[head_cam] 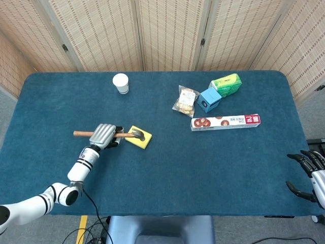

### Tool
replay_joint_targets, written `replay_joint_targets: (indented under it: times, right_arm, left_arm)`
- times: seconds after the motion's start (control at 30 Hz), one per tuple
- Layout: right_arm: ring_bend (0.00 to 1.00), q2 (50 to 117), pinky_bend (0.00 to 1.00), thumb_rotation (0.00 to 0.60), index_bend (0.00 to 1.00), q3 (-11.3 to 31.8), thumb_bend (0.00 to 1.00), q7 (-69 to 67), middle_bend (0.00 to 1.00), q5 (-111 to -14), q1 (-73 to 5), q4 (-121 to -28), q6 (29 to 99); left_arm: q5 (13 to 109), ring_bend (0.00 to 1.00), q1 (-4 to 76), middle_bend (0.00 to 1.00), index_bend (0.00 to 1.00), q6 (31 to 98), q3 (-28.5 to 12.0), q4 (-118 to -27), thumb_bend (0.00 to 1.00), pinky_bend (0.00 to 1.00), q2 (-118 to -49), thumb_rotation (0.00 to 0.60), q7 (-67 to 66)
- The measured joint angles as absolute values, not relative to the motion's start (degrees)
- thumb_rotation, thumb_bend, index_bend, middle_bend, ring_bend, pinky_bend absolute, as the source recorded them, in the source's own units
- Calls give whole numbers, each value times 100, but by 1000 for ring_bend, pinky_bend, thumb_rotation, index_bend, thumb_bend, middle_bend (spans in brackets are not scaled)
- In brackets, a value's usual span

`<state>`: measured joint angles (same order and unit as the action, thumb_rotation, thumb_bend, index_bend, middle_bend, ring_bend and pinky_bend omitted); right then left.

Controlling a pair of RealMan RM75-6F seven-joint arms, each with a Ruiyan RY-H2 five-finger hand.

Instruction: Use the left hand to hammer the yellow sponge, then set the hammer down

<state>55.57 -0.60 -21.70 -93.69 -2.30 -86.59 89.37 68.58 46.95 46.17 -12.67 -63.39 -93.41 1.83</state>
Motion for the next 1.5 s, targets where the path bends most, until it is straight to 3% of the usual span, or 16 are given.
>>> replay_joint_targets:
  times: [0.27,0.67,1.1,1.5]
  right_arm:
    - [117,5553,119,600,207,-56,192,-2201,263,-9366,-213,-8641,8961]
    - [118,5599,120,600,207,-50,192,-2231,263,-9366,-240,-8592,8909]
    - [117,5551,120,600,207,-41,192,-2159,263,-9303,-206,-8677,8905]
    - [117,5607,120,600,207,-43,192,-2243,263,-9394,-235,-8594,8925]
  left_arm:
    - [6472,849,4787,853,772,4370,-1289,-6129,739,900,-9508,600,-186]
    - [6719,849,4634,855,772,4851,-1414,-6921,739,900,-8960,600,-4]
    - [6467,849,4823,856,772,4461,-1193,-5600,739,900,-9803,600,-566]
    - [6808,849,4447,858,773,4974,-1269,-6908,739,902,-8914,600,232]
